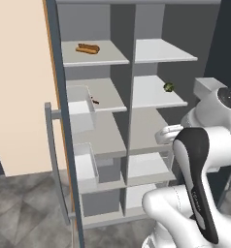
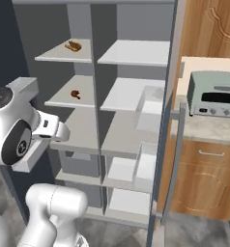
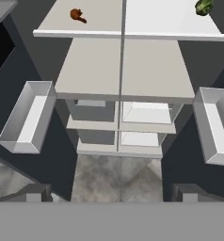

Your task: There's a chicken drumstick in the fridge that needs to be moved to the freezer for freezing. Pick up the chicken drumstick from the fridge, place it on any shelf in the freezer, and close the fridge and freezer doors when done.

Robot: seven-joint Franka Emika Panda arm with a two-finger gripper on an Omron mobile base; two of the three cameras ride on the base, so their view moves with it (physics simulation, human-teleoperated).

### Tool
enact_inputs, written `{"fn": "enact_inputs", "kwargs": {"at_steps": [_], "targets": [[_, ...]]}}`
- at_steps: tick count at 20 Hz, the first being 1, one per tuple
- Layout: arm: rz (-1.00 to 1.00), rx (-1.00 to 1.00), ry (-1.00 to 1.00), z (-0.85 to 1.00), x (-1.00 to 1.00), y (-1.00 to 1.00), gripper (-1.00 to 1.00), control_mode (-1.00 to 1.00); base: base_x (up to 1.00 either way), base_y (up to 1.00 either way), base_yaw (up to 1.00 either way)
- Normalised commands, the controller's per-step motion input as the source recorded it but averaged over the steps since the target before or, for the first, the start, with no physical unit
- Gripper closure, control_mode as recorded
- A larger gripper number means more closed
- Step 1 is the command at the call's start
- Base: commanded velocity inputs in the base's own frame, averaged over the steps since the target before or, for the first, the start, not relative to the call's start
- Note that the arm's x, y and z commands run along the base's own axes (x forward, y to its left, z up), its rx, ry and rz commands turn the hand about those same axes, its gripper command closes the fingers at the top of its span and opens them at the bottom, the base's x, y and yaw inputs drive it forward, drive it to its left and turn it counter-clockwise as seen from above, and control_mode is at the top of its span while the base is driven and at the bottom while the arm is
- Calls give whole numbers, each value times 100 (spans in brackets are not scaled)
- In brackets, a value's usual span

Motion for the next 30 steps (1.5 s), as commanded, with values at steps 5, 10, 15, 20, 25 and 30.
{"fn": "enact_inputs", "kwargs": {"at_steps": [5, 10, 15, 20, 25, 30], "targets": [[0, 0, 0, 0, 0, 0, -100, 100, -43, 0, 0], [0, 0, 0, 0, 0, 0, -100, 100, -17, 0, 0], [0, 0, 0, 0, 0, 0, -100, 100, -24, 0, 0], [0, 0, 0, 0, 0, 0, -100, 100, -32, 0, 0], [0, 0, 0, 0, 0, -2, -100, -100, 0, 0, 0], [0, 0, 0, 0, -9, -70, -100, -100, 0, 0, 0]]}}
